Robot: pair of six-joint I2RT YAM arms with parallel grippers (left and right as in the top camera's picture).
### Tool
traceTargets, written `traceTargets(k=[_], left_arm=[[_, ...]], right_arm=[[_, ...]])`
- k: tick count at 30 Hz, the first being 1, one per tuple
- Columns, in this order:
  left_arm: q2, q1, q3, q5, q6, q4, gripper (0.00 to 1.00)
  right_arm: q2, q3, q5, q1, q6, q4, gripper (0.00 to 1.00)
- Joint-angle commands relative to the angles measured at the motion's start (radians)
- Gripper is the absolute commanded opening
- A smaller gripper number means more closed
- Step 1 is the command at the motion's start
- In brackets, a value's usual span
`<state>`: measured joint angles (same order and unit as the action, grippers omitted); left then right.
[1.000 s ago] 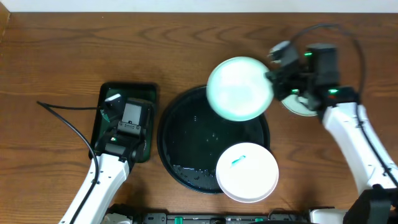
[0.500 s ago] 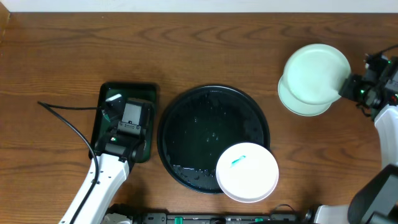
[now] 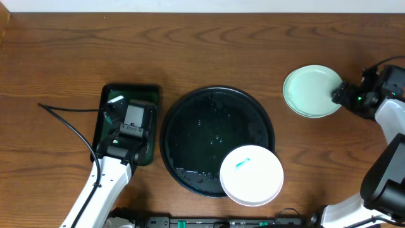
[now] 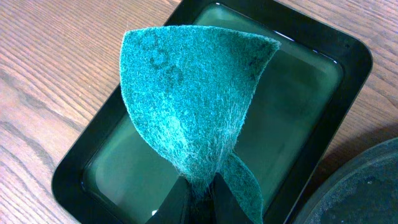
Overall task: Clean dirty plates on tray and stack at the side
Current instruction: 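Lift the green plate with the right gripper and stack it on the right plate, then move the right gripper to the white plate's rim on the round tray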
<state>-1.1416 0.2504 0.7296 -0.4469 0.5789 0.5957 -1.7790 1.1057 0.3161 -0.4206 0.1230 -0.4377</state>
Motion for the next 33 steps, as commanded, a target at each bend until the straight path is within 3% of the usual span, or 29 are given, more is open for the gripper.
traceTargets(k=[1,7,8,9,13,19,24,26,28,33], left_arm=[[0.005,-0.005,-0.001,-0.009,0.002,0.002,0.07],[0.005,-0.005,-0.001,-0.009,0.002,0.0,0.08],[0.005,-0.005,-0.001,-0.009,0.002,-0.001,0.07],[0.005,-0.005,-0.001,-0.009,0.002,-0.001,0.08],[0.005,-0.005,-0.001,-0.008,0.002,0.002,0.08],[0.005,-0.005,-0.001,-0.008,0.002,0.002,0.08],[0.005,-0.005,-0.001,-0.008,0.002,0.002,0.07],[0.005,-0.005,-0.001,-0.008,0.002,0.002,0.07],[0.005,-0.005,-0.001,-0.008,0.002,0.002,0.07],[0.005,-0.005,-0.001,-0.005,0.002,0.002,0.08]], right_arm=[[0.065,-0.003,0.126,0.009,0.003,-0.026,0.75],[0.233,-0.003,0.152,0.097,0.003,-0.169,0.77],[0.265,-0.003,0.139,0.123,0.004,-0.204,0.85],[0.296,-0.003,0.125,0.149,0.005,-0.239,0.99],[0.414,-0.003,-0.001,0.298,0.043,-0.408,0.99],[0.517,-0.004,-0.345,0.512,0.537,-0.667,0.99],[0.523,-0.004,-0.167,0.611,0.604,-0.725,0.99],[0.519,-0.004,-0.13,0.637,0.578,-0.747,0.88],[0.518,-0.004,-0.132,0.664,0.596,-0.8,0.91],[0.518,-0.005,-0.192,0.752,0.851,-0.968,0.95]])
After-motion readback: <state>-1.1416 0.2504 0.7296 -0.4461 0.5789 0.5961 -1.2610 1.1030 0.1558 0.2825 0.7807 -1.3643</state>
